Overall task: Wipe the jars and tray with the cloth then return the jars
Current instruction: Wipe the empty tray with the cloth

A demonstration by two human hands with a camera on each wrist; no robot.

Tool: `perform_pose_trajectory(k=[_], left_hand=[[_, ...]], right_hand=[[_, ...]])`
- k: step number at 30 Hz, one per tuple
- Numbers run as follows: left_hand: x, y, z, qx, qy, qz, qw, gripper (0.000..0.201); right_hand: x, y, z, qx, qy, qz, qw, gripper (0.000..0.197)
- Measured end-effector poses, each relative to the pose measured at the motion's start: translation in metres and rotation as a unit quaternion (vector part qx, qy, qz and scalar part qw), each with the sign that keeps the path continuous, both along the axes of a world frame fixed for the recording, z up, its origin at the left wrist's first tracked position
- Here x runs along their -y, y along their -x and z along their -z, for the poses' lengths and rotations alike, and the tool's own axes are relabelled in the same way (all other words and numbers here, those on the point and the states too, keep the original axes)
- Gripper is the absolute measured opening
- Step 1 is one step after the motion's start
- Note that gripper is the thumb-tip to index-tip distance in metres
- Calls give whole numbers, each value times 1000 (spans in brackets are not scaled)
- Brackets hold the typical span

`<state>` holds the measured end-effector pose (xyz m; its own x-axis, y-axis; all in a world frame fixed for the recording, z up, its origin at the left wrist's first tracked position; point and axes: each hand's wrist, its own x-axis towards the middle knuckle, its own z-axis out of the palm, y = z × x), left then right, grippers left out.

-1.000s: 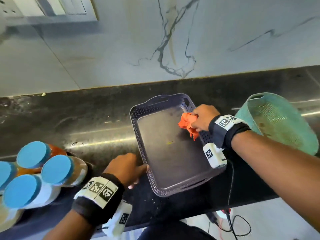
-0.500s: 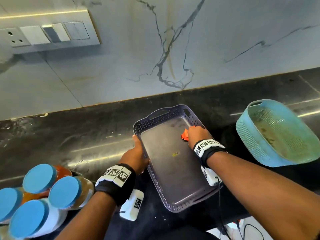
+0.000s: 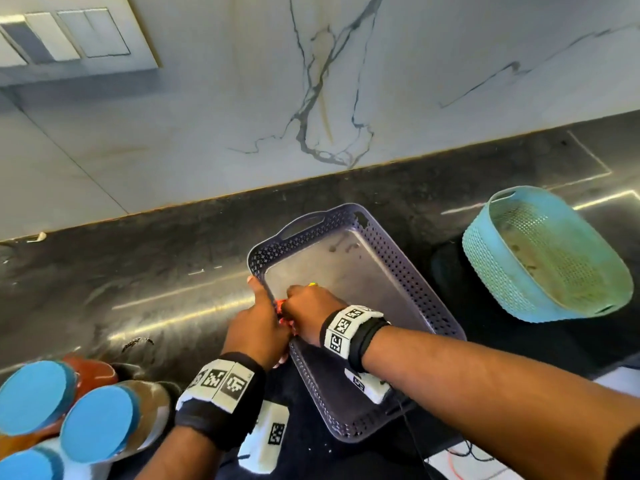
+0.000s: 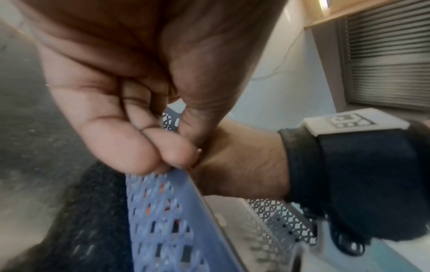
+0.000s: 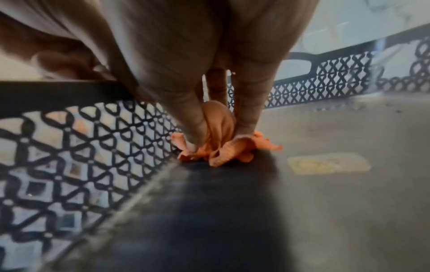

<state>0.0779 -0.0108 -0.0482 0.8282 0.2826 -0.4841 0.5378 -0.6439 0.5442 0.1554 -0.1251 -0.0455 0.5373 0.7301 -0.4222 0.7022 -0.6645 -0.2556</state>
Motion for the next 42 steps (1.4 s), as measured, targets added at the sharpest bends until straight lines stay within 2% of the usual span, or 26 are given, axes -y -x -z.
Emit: perform_pose_trajectory(k=[1, 3, 6, 8, 11, 13, 15, 16, 18, 20, 22, 25, 28, 30, 35, 38, 40, 42], left_hand=[[2, 0, 0, -7, -18, 3, 1000, 95], [4, 1, 2, -25, -15, 14, 999, 99], [6, 1, -3, -35, 4, 16, 999, 99], [9, 1, -10, -27, 57, 6, 998, 98], [10, 0, -19, -24, 109, 12, 994, 96], [8, -3, -20, -32, 113, 13, 993, 96], [7, -1, -20, -39, 115, 8, 993, 96], [6, 1, -20, -41, 115, 6, 993, 97], [6, 5, -20, -38, 119, 1, 992, 98], [8, 4, -17, -34, 121, -6, 992, 97], [10, 3, -18, -37, 124, -12, 992, 98], [12, 3, -22, -51, 128, -5, 990, 105], [0, -11, -17, -60, 52, -4, 997, 112], [-11, -30, -11, -32, -11, -4, 999, 111], [-29, -58, -11, -61, -38, 83, 994, 109], [-33, -58, -8, -64, -40, 88, 993, 110], [-33, -58, -5, -62, -26, 82, 994, 111], [-33, -60, -7, -53, -20, 80, 995, 110]], right_hand=[[3, -4, -2, 4, 5, -12, 1000, 21], [17, -28, -1, 4, 21, 26, 999, 22], [51, -79, 6, 50, 55, 161, 984, 21], [60, -92, 7, 78, 60, 222, 970, 16], [30, -71, 6, 32, 34, 188, 981, 16], [-1, -43, 3, -7, 13, 112, 994, 24], [-22, -22, -3, -5, 14, 23, 1000, 27], [-25, -23, -5, -5, 15, 7, 1000, 26], [-15, -43, -4, 11, 34, 31, 999, 17], [8, -81, 3, 62, 60, 109, 990, 15], [30, -109, 5, 101, 69, 189, 974, 19], [39, -115, 3, 124, 56, 221, 966, 27], [43, -118, 4, 157, 26, 243, 957, 26], [48, -126, 8, 166, 42, 257, 951, 28], [50, -136, 25, 119, 18, 300, 946, 30], [36, -135, 18, 79, -2, 339, 938, 30], [14, -118, 13, 51, -18, 313, 948, 29], [-12, -91, 11, 35, -38, 236, 970, 28]])
